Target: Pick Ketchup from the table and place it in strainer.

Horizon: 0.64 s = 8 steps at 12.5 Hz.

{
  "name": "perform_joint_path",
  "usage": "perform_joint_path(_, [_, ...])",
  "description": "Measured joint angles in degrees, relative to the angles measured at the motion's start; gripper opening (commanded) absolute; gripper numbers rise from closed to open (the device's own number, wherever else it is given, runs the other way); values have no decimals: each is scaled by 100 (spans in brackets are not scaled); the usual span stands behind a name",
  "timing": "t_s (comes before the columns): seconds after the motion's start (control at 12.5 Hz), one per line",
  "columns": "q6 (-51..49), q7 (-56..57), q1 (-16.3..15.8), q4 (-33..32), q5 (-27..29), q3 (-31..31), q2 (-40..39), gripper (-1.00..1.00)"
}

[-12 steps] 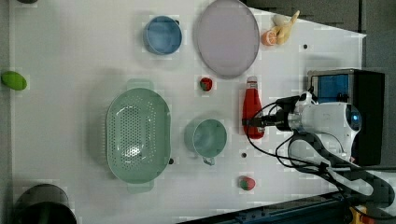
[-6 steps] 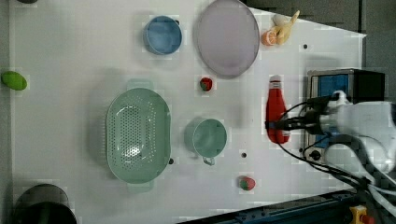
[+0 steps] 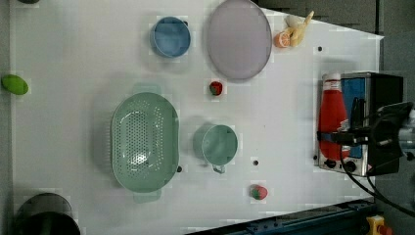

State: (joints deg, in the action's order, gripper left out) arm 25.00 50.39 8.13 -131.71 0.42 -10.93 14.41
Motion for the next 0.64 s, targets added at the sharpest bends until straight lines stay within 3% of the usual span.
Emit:
perform_joint_path(0.32, [-530,-467,-140,615,30,-736,-94,26])
perform_joint_path(0.64, [-344,-1578,-226,649,152,-1601,-367,26])
